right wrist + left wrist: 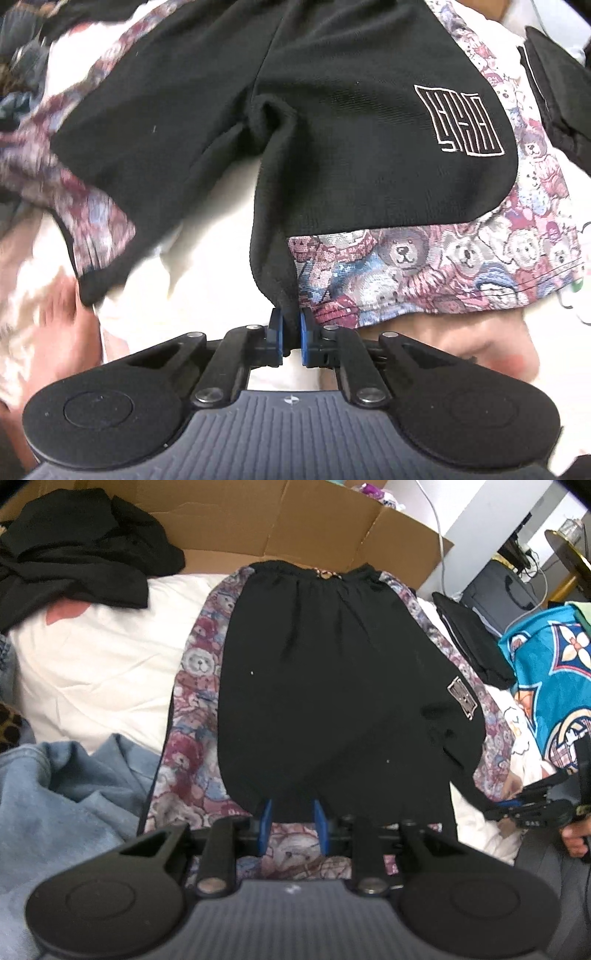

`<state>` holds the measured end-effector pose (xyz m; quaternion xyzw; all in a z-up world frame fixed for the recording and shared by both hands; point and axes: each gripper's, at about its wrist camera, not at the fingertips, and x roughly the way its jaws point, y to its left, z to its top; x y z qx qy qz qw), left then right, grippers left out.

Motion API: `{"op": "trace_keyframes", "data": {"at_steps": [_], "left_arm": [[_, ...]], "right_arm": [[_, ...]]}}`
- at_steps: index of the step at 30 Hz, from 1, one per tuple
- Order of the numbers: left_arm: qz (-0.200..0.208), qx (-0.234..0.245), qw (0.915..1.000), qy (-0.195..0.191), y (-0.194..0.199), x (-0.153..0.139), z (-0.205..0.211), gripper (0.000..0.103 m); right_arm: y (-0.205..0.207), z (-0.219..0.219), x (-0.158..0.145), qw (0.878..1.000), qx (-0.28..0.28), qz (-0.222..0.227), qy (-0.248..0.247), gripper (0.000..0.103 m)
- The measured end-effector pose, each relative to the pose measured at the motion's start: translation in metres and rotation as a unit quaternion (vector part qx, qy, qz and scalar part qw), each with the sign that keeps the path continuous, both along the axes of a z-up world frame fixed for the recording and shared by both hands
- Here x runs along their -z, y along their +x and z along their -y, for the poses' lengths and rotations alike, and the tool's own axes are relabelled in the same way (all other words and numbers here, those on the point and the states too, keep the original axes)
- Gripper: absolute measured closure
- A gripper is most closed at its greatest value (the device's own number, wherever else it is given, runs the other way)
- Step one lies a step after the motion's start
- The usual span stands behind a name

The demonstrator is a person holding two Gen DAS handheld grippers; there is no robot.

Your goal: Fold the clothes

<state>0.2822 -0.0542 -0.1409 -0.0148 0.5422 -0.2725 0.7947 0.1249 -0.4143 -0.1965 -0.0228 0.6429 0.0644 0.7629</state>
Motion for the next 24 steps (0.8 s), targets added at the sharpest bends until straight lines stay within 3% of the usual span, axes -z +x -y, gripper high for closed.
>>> {"op": "trace_keyframes", "data": {"at_steps": [7,9,10,11,17,24], "left_arm": [[-0.005,0.0,0.9996,0.029,-0.003,0.012,0.001,0.077],[-0.006,0.0,0.9994,0.035,-0.003,0.013,0.0,0.077],[-0.006,0.0,0.9993,0.038,-0.003,0.013,-0.001,0.077],[-0.005,0.0,0.9992,0.039,-0.003,0.012,-0.002,0.077],[0.005,-0.003,0.999,0.044,0.001,0.001,-0.008,0.077],[0.014,-0.01,0.998,0.061,0.009,-0.006,-0.013,0.076]], "right_arm": [[-0.008,0.008,-0.002,0.999,-0.034,-0.036,-0.024,0.093],[-0.01,0.016,-0.007,0.999,-0.021,-0.027,0.002,0.08],[-0.011,0.02,-0.01,1.0,-0.014,-0.022,0.017,0.062],[-0.013,0.024,-0.013,0.999,-0.008,-0.014,0.032,0.058],[-0.015,0.05,-0.029,0.992,0.057,0.047,0.103,0.057],[0.0,0.068,-0.025,0.981,0.113,0.101,0.119,0.057]]}}
